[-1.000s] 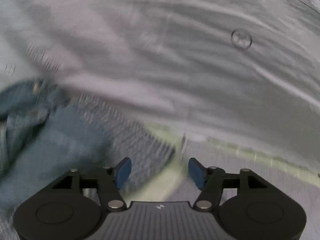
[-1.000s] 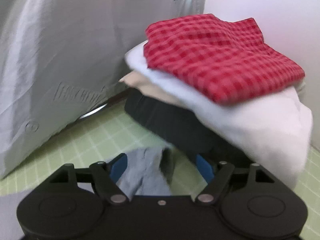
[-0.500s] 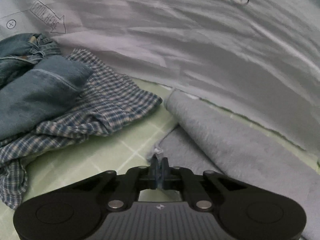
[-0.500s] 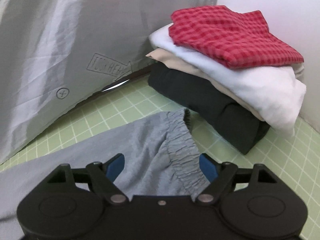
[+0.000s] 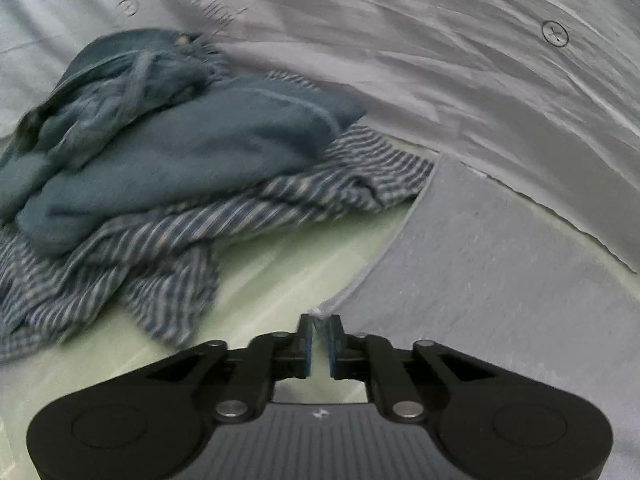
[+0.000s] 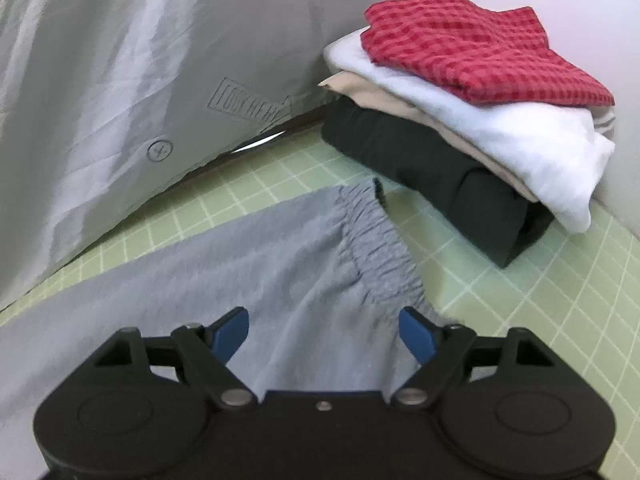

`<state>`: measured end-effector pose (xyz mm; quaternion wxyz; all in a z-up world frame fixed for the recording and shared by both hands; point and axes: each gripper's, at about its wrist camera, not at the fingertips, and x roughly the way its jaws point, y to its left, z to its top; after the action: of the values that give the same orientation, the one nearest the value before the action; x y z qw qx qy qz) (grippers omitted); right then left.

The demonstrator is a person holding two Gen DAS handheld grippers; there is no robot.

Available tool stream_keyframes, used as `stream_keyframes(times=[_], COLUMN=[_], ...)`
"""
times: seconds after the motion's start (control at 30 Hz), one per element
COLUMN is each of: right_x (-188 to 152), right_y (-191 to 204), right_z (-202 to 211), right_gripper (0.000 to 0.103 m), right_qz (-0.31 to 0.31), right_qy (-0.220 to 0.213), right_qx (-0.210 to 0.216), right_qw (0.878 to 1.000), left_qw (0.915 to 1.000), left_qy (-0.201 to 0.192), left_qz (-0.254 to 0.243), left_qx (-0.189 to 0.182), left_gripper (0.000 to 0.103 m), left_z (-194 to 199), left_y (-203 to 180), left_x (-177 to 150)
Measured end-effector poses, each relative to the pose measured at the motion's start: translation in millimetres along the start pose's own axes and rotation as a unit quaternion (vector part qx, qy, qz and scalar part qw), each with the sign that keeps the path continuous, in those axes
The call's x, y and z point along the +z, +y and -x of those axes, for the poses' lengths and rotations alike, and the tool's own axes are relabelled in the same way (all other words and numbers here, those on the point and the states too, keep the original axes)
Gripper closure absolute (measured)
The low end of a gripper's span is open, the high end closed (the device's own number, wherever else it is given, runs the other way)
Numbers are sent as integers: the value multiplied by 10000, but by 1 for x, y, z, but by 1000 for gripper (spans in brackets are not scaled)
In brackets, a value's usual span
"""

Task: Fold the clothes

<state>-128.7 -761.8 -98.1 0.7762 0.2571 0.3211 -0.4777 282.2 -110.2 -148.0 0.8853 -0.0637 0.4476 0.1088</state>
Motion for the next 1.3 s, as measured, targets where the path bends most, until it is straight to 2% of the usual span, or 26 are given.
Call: stream_keyframes(times=[0.03, 0.07, 0.13, 0.23, 0.33, 0.47, 0.6, 0.8, 0.9, 1.0, 1.13, 1.3], right_x=[-2, -5, -10, -28, -46, -76, -109, -131, -135, -135, -134, -134], right_y=[-1, -3, -10, -32, -55, -88, -125, -160, -166, -165, -162, -151], right_z=[3, 8, 18, 33, 47, 63, 71, 67, 60, 59, 58, 57], right_gripper=[12, 5, 1, 0, 0, 0, 0, 0, 0, 0, 0, 0], right_qz=[24, 7, -47, -242, -446, -740, -1088, -1723, -2024, -2041, -1944, -1590], right_qy=[3, -24, -92, -89, -79, 1, 172, 375, 443, 419, 437, 451], right_qx=[51, 93, 172, 178, 177, 109, 14, 395, 668, 801, 894, 738], right_qw=[10000, 10000, 9998, 9995, 9988, 9972, 9939, 9835, 9760, 9748, 9759, 9835], left_qw=[10000, 9999, 9997, 9984, 9954, 9909, 9886, 9888, 9908, 9926, 9951, 9966], left_qy=[4, -9, -48, 52, 244, 589, 871, 1059, 1075, 1015, 836, 610], left_qz=[20, 26, 21, -176, -495, -690, -686, -564, -251, 235, 377, 555], left_qx=[-39, -107, -258, -527, -777, -992, -1014, -883, -778, -621, -381, -80], left_gripper=[70, 64, 47, 31, 23, 22, 22, 22, 22, 22, 22, 22], left_z=[6, 13, 32, 63, 93, 123, 149, 176, 183, 183, 169, 150], left_y=[2, 2, 3, -4, -12, -11, -1, 27, 46, 72, 94, 122], left_x=[-3, -7, -18, -44, -80, -136, -184, -226, -234, -232, -216, -196])
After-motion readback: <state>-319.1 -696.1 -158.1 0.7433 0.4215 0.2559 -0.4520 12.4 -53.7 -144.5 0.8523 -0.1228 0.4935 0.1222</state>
